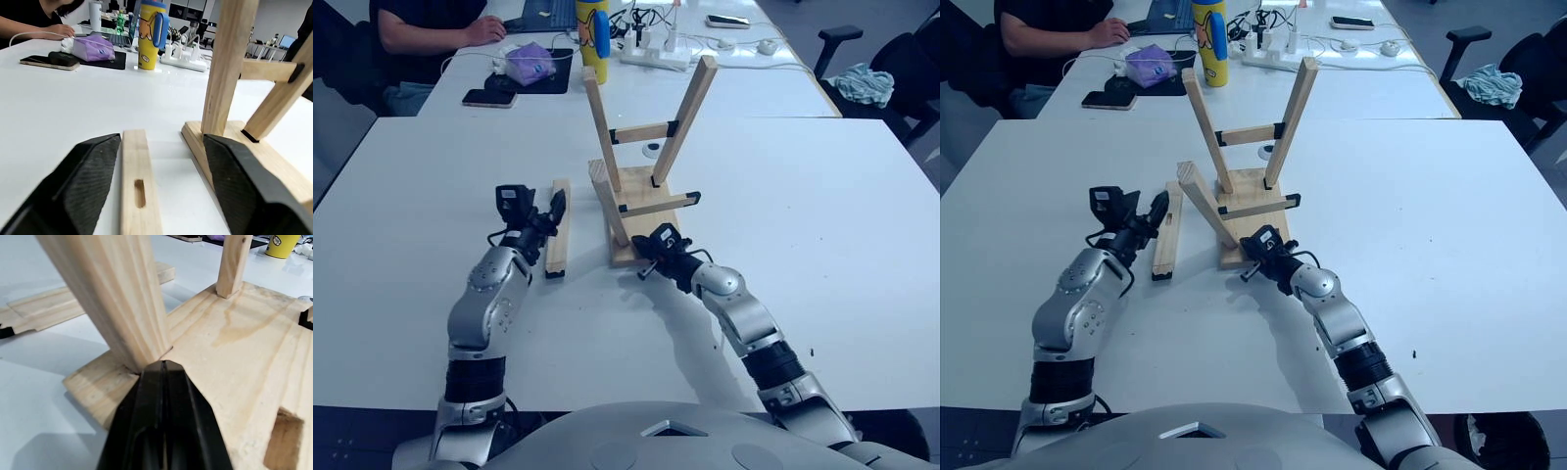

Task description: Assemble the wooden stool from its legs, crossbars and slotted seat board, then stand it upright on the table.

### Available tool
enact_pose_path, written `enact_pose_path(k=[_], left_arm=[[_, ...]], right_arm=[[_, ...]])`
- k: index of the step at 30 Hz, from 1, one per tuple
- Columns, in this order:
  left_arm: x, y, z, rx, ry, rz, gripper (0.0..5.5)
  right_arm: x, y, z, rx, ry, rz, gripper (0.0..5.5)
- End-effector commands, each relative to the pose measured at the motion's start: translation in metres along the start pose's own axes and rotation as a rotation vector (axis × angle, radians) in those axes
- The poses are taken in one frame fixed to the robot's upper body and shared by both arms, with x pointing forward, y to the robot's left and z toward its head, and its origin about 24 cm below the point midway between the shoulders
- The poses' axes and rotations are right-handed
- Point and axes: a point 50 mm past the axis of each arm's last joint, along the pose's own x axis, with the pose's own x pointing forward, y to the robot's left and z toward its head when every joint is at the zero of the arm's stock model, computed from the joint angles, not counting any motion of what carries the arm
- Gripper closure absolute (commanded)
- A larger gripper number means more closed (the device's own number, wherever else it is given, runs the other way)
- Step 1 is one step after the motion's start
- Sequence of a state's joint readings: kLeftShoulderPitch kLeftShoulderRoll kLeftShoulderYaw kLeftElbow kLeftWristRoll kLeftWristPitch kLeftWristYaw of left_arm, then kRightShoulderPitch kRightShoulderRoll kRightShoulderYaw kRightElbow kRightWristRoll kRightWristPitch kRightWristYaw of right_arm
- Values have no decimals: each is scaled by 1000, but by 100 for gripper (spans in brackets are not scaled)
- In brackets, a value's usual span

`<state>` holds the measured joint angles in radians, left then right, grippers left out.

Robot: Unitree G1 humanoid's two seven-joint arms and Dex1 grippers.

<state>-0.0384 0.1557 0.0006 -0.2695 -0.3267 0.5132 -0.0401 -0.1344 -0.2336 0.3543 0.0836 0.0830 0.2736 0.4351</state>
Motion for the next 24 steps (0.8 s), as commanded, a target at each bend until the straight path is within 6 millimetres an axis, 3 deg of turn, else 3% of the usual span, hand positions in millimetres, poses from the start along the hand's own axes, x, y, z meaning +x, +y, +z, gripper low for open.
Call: enact_pose_path(k=[1,11,24], left_arm=[[0,-8,-20,87,110,24,172],[3,-8,-40,166,259,112,172],[-6,2,-67,37,492,157,172]], right_arm=[[-15,7,-64,73,321,0,550],[-11,9,-58,63,309,25,550],[-7,15,-55,74,296,18,550]])
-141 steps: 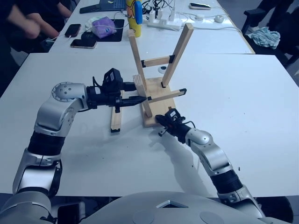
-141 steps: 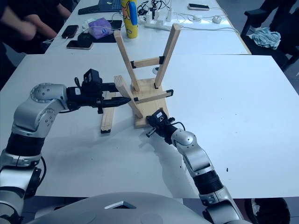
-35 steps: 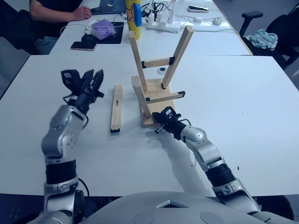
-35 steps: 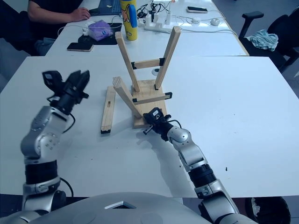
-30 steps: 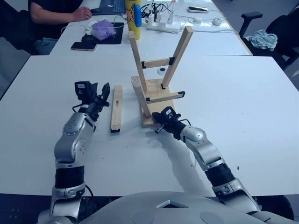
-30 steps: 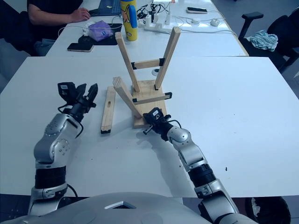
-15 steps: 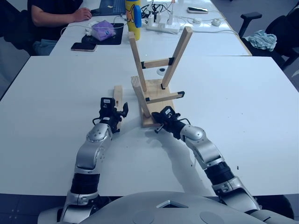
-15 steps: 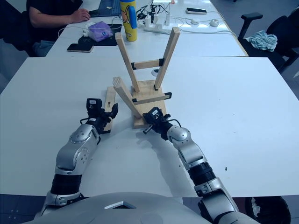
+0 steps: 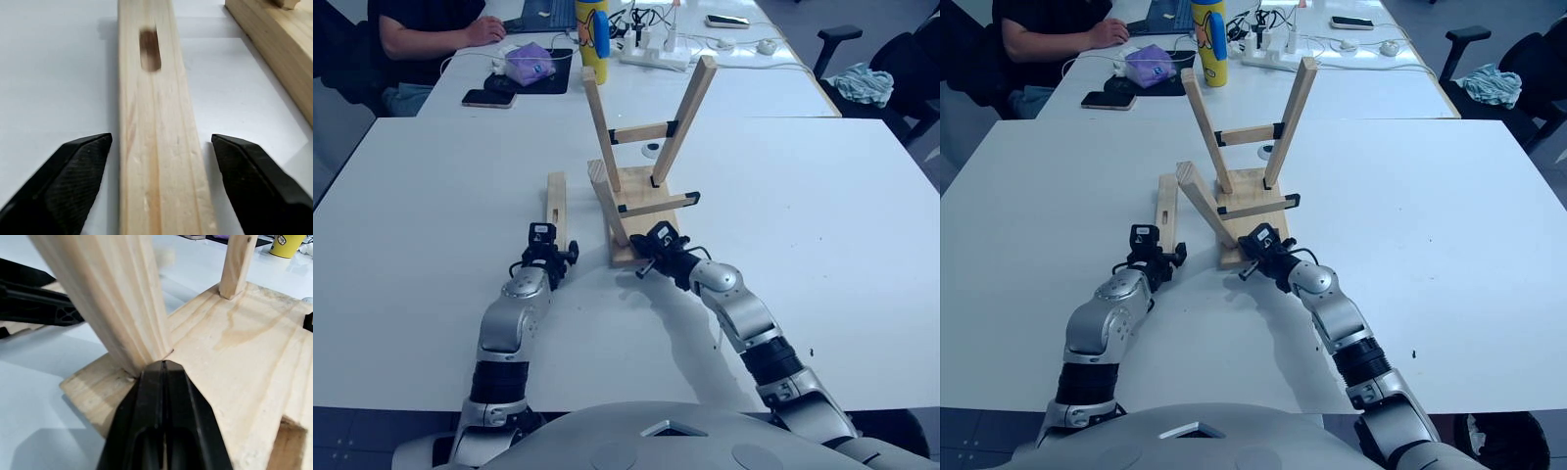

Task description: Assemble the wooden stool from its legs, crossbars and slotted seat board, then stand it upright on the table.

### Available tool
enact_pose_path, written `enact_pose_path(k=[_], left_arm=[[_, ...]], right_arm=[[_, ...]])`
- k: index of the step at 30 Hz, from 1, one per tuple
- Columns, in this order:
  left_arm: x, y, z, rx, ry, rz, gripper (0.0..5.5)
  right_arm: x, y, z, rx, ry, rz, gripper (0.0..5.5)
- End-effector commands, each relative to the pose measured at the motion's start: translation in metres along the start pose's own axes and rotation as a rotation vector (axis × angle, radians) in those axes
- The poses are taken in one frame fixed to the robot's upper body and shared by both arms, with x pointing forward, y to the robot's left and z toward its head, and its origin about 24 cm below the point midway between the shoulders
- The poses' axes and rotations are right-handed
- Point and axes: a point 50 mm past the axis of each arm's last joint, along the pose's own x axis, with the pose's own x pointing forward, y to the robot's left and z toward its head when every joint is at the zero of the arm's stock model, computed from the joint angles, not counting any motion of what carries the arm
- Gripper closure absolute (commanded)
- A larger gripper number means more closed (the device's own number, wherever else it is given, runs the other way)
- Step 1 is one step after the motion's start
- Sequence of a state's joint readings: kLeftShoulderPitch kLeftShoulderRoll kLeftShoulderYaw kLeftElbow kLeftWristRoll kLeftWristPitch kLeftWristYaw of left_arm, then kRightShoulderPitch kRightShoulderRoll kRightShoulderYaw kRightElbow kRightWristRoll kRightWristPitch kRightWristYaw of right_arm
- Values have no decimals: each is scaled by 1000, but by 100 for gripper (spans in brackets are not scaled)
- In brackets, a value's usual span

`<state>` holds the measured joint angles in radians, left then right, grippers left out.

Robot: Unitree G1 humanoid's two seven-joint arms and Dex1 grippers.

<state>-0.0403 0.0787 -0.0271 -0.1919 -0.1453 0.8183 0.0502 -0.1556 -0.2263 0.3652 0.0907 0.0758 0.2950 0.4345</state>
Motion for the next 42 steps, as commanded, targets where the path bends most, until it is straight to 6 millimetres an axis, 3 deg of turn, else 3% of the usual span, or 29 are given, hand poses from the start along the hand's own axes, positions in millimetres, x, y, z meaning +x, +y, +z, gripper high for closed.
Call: enact_pose_path(k=[1,10,13,23,32,36,42], left_arm=[[2,1,-19,-32,114,-21,189],[5,10,-29,32,156,-55,307],[8,18,-15,-11,62,-46,342],[11,43,30,-73,-232,49,343],[1,58,56,-81,-424,105,343],[-14,59,73,-43,-565,107,343],[-44,73,101,22,-798,168,343]], right_arm=[[-10,14,-58,85,283,8,550],[-7,17,-58,123,226,-52,550],[-4,18,-53,137,157,-76,550],[0,17,-37,87,31,-52,550],[-10,8,-28,41,-40,-81,550],[-36,2,-18,19,-123,-100,550],[-92,7,1,63,-87,166,550]])
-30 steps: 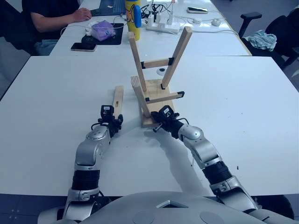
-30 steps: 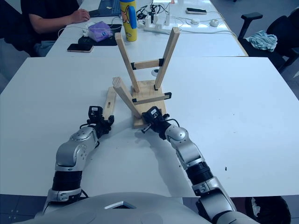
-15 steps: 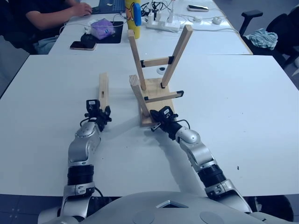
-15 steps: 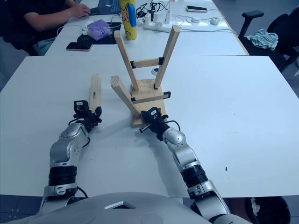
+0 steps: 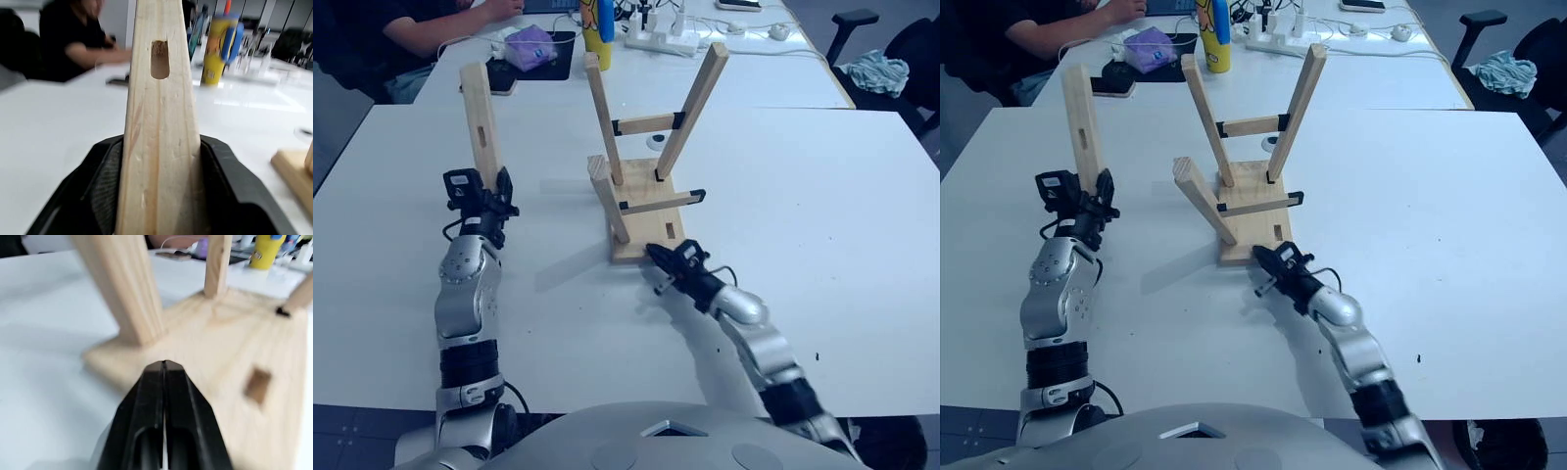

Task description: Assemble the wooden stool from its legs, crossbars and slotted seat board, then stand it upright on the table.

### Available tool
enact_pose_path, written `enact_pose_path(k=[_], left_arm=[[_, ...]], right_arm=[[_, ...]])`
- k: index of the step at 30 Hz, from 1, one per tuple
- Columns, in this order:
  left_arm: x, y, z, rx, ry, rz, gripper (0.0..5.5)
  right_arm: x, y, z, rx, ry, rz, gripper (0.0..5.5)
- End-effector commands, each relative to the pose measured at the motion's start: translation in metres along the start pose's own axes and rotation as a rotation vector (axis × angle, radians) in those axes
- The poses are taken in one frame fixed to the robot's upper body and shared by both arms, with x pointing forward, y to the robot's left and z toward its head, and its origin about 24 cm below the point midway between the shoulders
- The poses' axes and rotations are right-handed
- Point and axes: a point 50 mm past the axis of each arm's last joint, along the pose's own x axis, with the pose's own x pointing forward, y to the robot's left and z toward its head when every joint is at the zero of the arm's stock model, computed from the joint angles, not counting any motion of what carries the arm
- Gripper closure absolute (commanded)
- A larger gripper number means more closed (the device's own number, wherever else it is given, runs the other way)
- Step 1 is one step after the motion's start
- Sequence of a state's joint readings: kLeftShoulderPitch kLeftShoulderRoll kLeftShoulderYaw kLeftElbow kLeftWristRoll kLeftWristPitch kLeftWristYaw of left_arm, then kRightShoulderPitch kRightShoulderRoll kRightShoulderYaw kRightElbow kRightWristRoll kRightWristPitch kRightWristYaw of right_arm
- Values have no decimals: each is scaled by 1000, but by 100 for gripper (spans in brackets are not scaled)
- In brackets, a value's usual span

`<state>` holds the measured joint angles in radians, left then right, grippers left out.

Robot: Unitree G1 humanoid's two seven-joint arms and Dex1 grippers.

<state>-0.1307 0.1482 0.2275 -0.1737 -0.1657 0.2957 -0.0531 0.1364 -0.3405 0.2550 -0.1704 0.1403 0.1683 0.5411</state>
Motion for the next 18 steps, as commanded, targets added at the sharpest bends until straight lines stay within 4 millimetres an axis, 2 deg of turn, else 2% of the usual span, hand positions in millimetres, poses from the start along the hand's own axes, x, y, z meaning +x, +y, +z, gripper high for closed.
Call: enact_pose_path(k=[1,4,8,10,14,18], left_arm=[[-7,12,40,86,-229,17,343],[-18,9,69,159,-403,-19,343],[-32,-2,106,304,-594,-61,343],[-37,-8,120,362,-664,-73,343],[-45,-21,140,396,-746,-105,343],[-57,-50,152,401,-804,-262,343]], right_arm=[[-35,3,27,103,24,227,550],[-51,14,61,275,-13,483,534],[-52,11,120,452,-246,667,491],[-53,6,139,502,-335,694,457],[-52,-5,164,591,-461,688,410],[-48,-15,188,679,-584,653,361]])
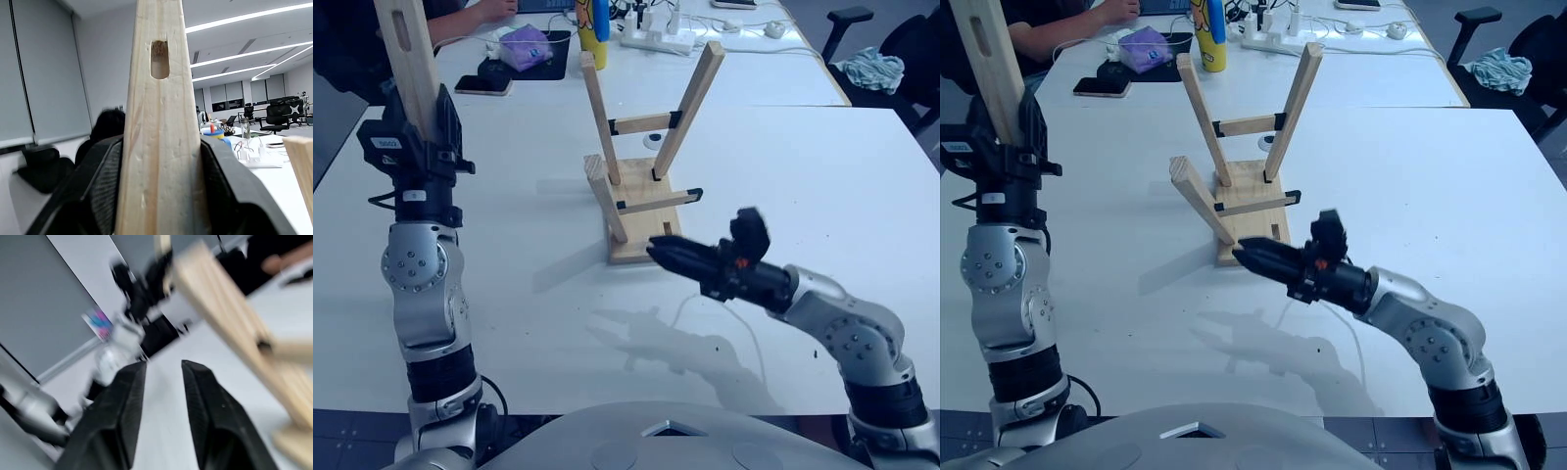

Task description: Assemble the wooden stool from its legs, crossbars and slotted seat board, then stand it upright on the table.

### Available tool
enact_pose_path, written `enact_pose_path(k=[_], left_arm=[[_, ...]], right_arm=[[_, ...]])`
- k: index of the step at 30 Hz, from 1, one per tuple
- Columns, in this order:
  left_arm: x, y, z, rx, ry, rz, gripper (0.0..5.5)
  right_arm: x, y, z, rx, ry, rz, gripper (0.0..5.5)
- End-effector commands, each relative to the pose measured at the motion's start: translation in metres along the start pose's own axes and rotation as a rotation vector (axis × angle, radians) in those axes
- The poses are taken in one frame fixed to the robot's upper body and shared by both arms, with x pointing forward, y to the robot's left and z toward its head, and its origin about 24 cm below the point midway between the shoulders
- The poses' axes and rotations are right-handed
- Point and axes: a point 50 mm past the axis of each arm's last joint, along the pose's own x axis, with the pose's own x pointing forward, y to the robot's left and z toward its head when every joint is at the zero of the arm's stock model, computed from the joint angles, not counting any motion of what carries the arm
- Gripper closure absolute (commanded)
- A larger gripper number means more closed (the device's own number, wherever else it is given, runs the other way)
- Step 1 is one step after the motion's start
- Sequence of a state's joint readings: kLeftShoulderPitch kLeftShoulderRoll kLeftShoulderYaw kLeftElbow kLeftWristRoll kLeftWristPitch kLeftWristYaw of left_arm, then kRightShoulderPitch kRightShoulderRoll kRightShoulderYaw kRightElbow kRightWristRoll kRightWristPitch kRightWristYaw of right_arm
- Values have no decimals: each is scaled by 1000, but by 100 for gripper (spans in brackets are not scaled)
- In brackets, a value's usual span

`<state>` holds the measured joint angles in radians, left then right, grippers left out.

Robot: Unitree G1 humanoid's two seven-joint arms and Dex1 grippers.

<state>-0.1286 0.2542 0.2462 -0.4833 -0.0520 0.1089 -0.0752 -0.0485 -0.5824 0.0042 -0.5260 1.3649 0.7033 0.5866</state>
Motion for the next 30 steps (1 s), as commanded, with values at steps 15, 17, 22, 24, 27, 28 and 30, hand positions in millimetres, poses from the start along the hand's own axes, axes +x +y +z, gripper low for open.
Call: enact_pose_path(k=[15,17,22,24,27,28,30], left_arm=[[0,-67,46,-22,-188,-489,343],[-3,-70,44,-30,-182,-513,343],[-8,-78,41,-50,-176,-595,343],[-10,-80,40,-54,-174,-623,343],[-11,-80,38,-56,-172,-640,343],[-12,-80,37,-57,-169,-644,343],[-13,-81,37,-50,-168,-658,343]], right_arm=[[60,16,81,104,-345,82,145],[60,13,82,107,-355,77,119],[59,3,86,88,-388,25,46],[59,0,88,80,-398,16,15],[59,-2,89,79,-409,9,10],[59,-2,89,80,-413,9,10],[60,-2,91,79,-420,11,10]])
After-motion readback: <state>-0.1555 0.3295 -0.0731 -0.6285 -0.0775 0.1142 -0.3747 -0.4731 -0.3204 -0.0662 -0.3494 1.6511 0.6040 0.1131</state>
